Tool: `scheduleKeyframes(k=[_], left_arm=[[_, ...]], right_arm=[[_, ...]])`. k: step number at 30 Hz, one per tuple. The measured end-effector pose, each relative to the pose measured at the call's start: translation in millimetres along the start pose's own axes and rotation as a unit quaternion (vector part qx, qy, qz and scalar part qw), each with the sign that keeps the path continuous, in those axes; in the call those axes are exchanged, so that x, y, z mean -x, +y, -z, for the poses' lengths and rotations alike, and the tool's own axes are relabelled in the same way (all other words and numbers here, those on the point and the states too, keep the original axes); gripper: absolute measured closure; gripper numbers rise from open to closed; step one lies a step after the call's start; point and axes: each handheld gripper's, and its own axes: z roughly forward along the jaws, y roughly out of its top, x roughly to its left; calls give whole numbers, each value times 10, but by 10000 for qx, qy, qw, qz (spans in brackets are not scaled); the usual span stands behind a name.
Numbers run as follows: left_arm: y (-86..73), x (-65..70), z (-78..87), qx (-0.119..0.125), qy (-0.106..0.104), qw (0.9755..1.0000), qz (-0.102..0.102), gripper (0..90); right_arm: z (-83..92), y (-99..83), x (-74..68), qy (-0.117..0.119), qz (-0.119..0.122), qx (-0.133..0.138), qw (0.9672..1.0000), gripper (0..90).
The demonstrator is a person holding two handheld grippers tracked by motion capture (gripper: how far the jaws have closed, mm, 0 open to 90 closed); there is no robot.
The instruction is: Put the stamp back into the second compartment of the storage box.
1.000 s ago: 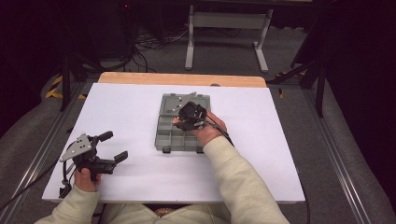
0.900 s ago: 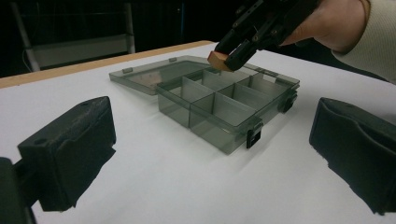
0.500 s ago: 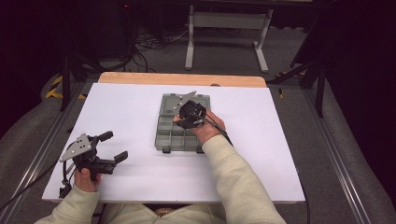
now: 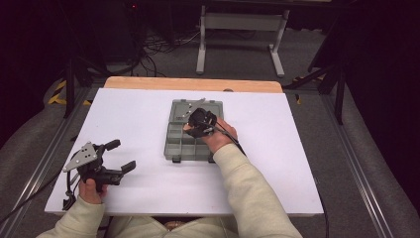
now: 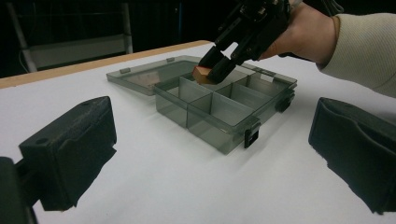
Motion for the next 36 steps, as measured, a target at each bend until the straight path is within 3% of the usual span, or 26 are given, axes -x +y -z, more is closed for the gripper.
scheduleKeyframes(k=[29,36], left_arm=[[0,0,2,16,8,10000,18,15],[1,-1,2,18,4,10000,22,15]], right_arm=[[-69,-12,-10,28,25,-190,9998,654],[-54,-9,-14,6,-2,-108,9999,583]])
